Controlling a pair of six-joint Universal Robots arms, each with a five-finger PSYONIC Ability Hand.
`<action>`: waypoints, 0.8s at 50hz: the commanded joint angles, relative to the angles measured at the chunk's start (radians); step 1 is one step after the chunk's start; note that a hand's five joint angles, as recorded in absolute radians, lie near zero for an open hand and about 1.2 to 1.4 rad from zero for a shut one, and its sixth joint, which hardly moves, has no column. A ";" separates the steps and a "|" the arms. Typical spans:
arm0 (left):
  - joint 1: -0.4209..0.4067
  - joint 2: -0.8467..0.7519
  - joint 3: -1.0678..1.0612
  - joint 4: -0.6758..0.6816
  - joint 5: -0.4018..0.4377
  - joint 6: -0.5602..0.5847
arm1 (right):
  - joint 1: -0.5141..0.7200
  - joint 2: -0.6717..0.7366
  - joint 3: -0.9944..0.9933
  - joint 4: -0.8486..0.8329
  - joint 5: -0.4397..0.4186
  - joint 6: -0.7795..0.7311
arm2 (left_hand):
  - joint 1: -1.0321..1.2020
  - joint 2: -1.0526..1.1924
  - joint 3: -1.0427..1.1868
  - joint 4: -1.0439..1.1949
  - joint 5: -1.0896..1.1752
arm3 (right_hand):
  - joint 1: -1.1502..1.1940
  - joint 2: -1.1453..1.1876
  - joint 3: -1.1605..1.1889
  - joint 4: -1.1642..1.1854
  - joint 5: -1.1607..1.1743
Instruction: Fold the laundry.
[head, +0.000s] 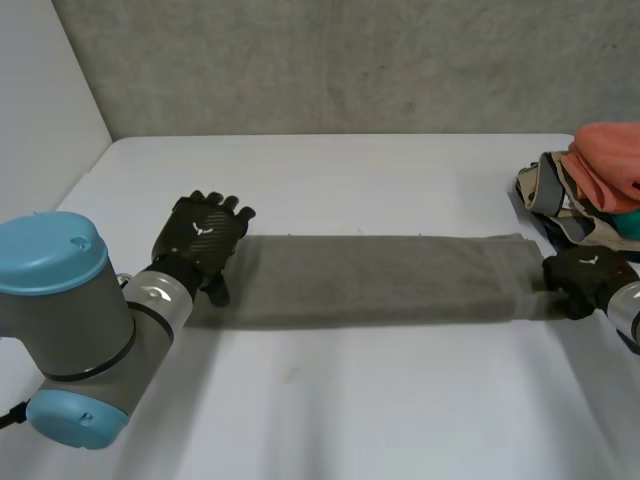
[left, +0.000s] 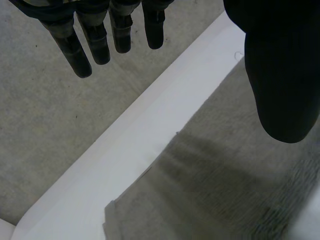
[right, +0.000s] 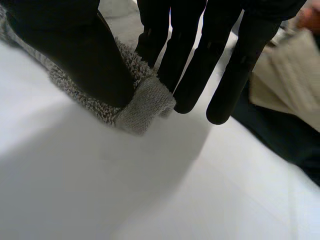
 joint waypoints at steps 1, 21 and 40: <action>0.004 0.025 0.000 -0.004 -0.010 0.004 | -0.071 -0.064 0.015 -0.043 0.172 -0.097 | -0.029 -0.028 -0.032 -0.027 -0.049 | 0.286 0.220 0.207 0.208 0.242; 0.077 0.203 -0.089 -0.010 -0.009 0.001 | 0.411 -0.198 -0.072 -0.201 0.202 -0.213 | -0.029 -0.028 -0.032 -0.027 -0.049 | 0.286 0.220 0.207 0.208 0.242; 0.070 0.194 -0.126 -0.004 -0.004 0.001 | 0.889 0.144 -0.154 -0.366 -0.025 -0.185 | -0.029 -0.028 -0.032 -0.027 -0.049 | -0.832 -0.898 -0.911 -0.910 -0.876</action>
